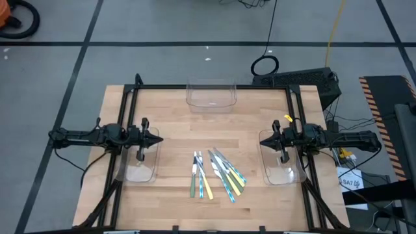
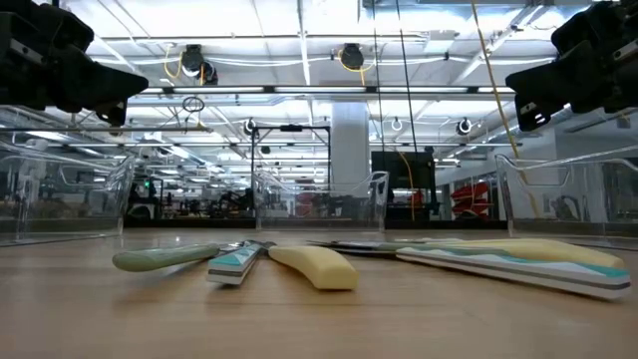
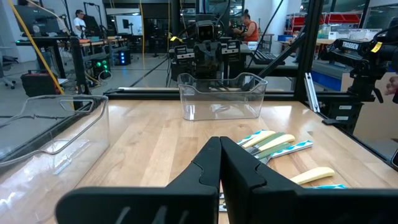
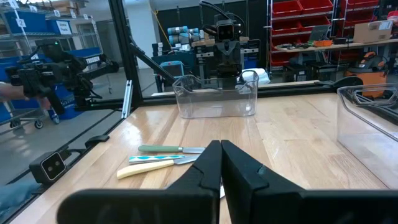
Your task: Sort silverware by color (type)
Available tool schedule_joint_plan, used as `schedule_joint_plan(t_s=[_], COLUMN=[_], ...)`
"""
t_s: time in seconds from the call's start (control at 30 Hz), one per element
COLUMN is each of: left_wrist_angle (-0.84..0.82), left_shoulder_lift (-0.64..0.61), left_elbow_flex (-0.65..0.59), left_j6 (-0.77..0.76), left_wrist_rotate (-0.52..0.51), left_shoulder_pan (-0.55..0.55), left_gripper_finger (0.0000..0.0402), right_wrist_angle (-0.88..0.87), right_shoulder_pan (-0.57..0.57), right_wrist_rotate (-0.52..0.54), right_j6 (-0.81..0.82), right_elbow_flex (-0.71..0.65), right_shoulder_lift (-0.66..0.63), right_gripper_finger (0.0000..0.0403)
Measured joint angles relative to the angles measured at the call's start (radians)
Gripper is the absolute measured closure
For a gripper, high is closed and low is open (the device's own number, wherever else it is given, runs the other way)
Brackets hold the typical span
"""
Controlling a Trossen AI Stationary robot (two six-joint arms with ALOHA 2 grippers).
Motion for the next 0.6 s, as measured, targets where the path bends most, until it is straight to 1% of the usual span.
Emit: schedule_joint_plan(t_s=[0.33, 0.43, 0.53, 0.6], left_wrist_angle=[0.0, 0.0, 0.0, 0.0], left_shoulder_lift=[0.0, 0.0, 0.0, 0.0], left_elbow_flex=[0.0, 0.0, 0.0, 0.0], left_j6=[0.0, 0.0, 0.0, 0.0], left_wrist_rotate=[0.0, 0.0, 0.0, 0.0], left_shoulder_pan=[0.0, 0.0, 0.0, 0.0], left_gripper_finger=[0.0396, 0.0396, 0.0396, 0.0396], right_wrist_angle=[0.0, 0.011, 0.077, 0.088], right_shoulder_pan=[0.0, 0.0, 0.0, 0.0], right_wrist_rotate=[0.001, 0.006, 0.056, 0.057], right_j6=[-0.007, 0.031, 0.129, 0.141], right_elbow_flex=[0.0, 0.0, 0.0, 0.018], right_shoulder_lift=[0.0, 0.0, 0.0, 0.0], right_gripper_finger=[0.0399, 0.0399, 0.0399, 0.0399])
